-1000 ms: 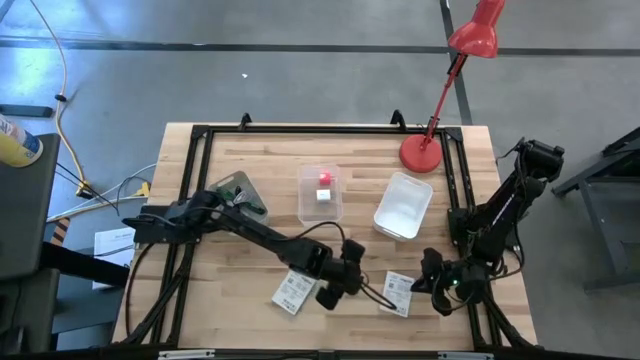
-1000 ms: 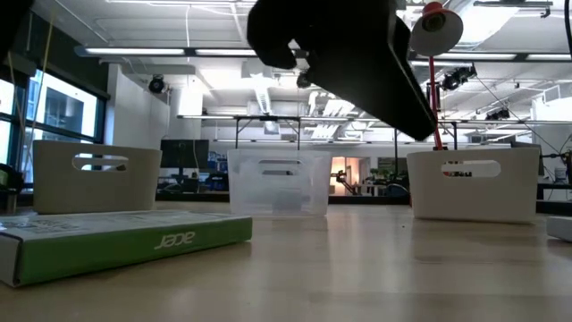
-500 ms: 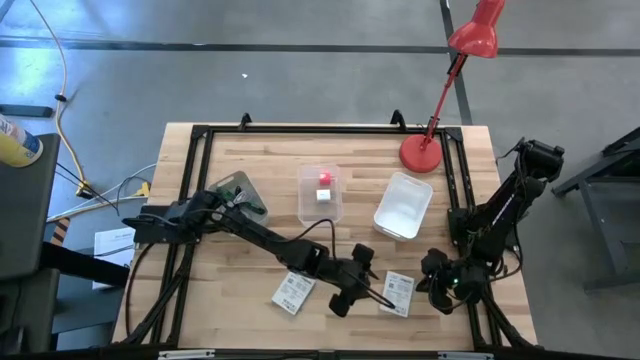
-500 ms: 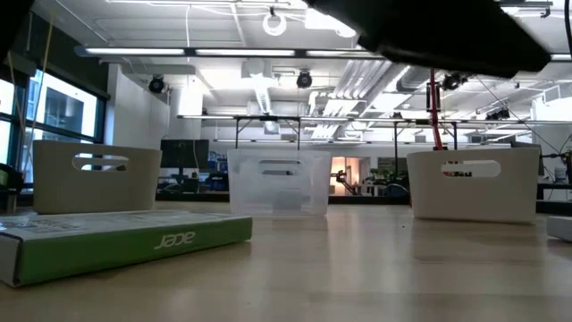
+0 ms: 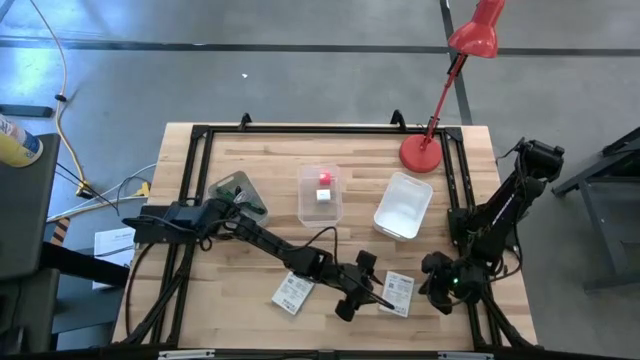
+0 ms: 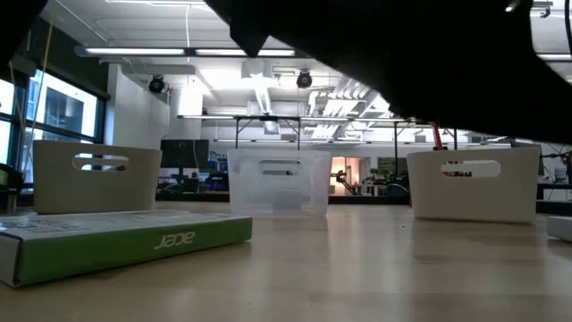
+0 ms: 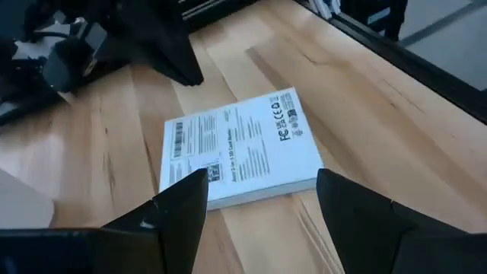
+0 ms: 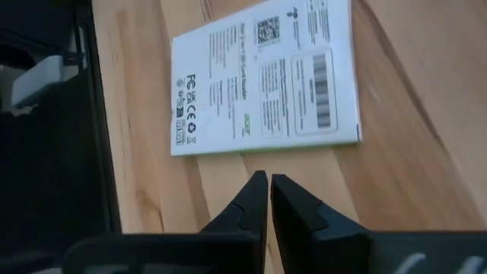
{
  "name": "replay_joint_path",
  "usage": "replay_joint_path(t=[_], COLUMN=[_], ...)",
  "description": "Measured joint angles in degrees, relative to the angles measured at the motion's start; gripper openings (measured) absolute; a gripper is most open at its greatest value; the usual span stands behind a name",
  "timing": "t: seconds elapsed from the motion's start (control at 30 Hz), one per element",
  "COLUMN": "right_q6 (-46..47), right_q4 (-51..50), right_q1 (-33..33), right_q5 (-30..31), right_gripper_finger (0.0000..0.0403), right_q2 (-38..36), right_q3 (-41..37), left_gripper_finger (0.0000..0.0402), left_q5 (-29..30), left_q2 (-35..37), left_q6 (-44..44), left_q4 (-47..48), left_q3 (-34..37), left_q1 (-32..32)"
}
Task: Pick and place items into bin
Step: Put the right card reader box into the white bin
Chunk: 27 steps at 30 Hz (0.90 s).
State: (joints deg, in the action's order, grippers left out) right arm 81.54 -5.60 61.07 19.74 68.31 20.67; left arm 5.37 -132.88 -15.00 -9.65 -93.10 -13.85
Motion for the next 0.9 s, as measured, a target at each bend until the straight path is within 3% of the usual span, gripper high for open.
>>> replay_joint_path(t=[0.33, 0.57, 0.77, 0.9], right_q6=[1.9, 0.4, -4.4, -7.1], right_q4=[-1.1, 0.8, 2.8, 0.7], right_q1=[-4.2, -8.2, -8.3, -8.4], right_q5=[-3.2, -10.7, -10.1, -9.2], right_gripper_finger=[0.0012, 0.0012, 0.0012, 0.0012], right_q2=[0.3, 6.6, 10.6, 12.0], right_q3=[0.0, 0.2, 2.8, 5.6], left_gripper_finger=[0.0232, 0.0232, 0.0232, 0.0232], left_q5=[0.3, 0.2, -0.3, -5.1], left_q2=[-0.5, -0.5, -0.5, -0.5], left_q6=[0.0, -1.2, -1.1, 0.4], left_q4=[-3.4, 5.6, 13.9, 16.9], left_q3=[-0.2, -1.4, -2.6, -2.6], left_q1=[0.0, 0.0, 0.0, 0.0])
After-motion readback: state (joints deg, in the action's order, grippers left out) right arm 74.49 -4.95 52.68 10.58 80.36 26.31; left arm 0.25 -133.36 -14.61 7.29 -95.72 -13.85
